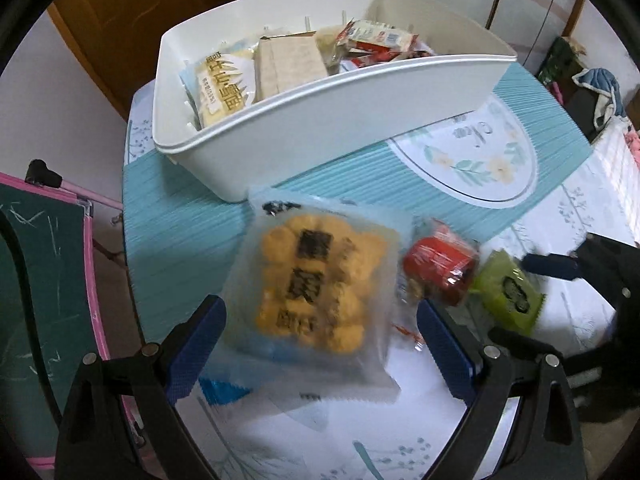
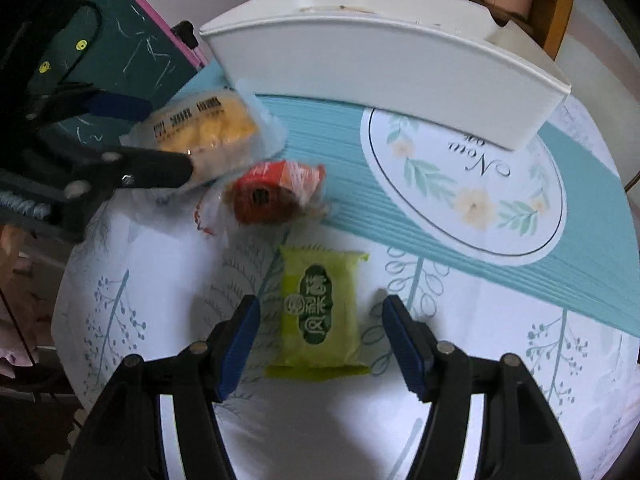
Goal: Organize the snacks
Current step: 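Withdraw both tools from the white tray toward the remaining snacks, then grasp the yellow cookie pack with the left gripper while the right grasps the green pack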
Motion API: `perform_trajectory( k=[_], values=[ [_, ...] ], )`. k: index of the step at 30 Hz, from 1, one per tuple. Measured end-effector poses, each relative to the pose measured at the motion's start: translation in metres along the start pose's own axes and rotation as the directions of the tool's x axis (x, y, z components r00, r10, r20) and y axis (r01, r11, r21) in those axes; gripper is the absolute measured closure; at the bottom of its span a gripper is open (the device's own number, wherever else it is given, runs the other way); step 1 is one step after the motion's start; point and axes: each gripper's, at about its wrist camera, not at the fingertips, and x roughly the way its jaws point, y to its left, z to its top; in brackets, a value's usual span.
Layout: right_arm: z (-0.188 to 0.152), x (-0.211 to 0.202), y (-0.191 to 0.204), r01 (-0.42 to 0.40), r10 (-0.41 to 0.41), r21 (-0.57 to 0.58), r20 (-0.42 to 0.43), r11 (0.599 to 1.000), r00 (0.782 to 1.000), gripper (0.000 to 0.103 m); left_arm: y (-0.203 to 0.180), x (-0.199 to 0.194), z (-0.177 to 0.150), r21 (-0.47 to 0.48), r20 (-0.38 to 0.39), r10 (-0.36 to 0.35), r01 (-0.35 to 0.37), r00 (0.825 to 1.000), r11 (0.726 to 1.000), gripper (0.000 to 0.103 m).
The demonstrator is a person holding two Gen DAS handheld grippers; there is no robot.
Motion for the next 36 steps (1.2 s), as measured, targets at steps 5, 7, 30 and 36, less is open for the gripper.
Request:
perform_trajectory(
  k=[5,7,30,36],
  values=[
    [-0.002,-0.001,0.003,0.016,-0.015,-0.028,0.024,0.999,1.0,0.039,0.005,0.014,0.009,0.002,-0.032,0.0,0.0,0.999,1.0,0.007],
    [-0.005,-0.001,0.005,0.037,-0.035,-0.044,0.039,0.998,0.999,0.045,0.008,0.024,0.011,-0.008,-0.065,-0.013,0.013,0.998,1.0,0.007],
    [-0.023,-0.014,-0.011,-0.023,0.019,0.037,0.101,0.999,0.995,0.067,-0.016,0.004,0.004,-0.001,0.004,0.084,-0.084,0.996,0.996,0.028],
    [-0.021,-0.025,-0.018,-0.034,0.025,0.067,0.129,0.997,0.991,0.067,-0.03,-0.027,0.007,0.004,0.065,0.097,-0.097,0.993,0.995,0.028]
  ],
)
